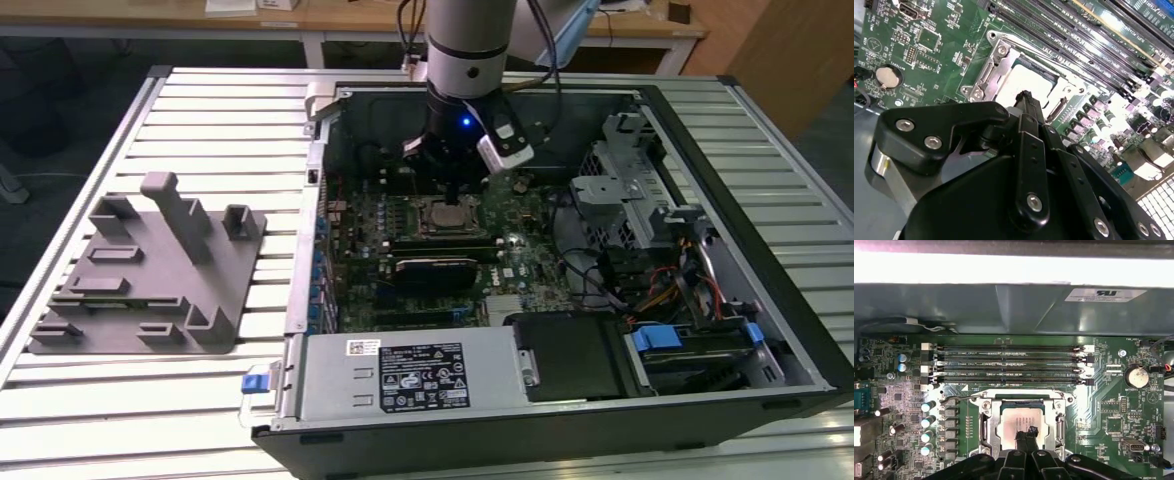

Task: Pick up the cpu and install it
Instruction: 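Close the cpu cover, then install the first cpu locking lever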

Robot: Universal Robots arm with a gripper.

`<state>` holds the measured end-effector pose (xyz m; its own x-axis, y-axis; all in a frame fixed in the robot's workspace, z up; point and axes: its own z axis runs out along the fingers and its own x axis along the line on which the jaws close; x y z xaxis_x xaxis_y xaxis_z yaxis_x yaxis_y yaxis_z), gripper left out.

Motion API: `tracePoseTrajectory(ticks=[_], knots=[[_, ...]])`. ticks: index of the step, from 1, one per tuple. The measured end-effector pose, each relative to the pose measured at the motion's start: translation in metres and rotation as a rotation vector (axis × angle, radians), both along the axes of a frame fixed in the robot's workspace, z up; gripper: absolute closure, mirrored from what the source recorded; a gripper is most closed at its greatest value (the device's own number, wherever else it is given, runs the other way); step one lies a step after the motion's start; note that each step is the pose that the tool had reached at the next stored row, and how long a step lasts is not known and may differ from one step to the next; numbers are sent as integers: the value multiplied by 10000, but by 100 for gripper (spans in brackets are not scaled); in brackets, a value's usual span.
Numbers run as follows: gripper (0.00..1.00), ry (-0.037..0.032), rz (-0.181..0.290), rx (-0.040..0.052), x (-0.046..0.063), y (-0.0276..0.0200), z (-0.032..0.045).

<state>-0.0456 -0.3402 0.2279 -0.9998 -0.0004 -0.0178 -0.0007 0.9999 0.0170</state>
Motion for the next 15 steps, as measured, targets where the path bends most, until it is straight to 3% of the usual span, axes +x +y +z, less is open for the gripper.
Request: tracePoseTrajectory(ticks=[15], knots=[[89,1,0,-3,-21,0,7]])
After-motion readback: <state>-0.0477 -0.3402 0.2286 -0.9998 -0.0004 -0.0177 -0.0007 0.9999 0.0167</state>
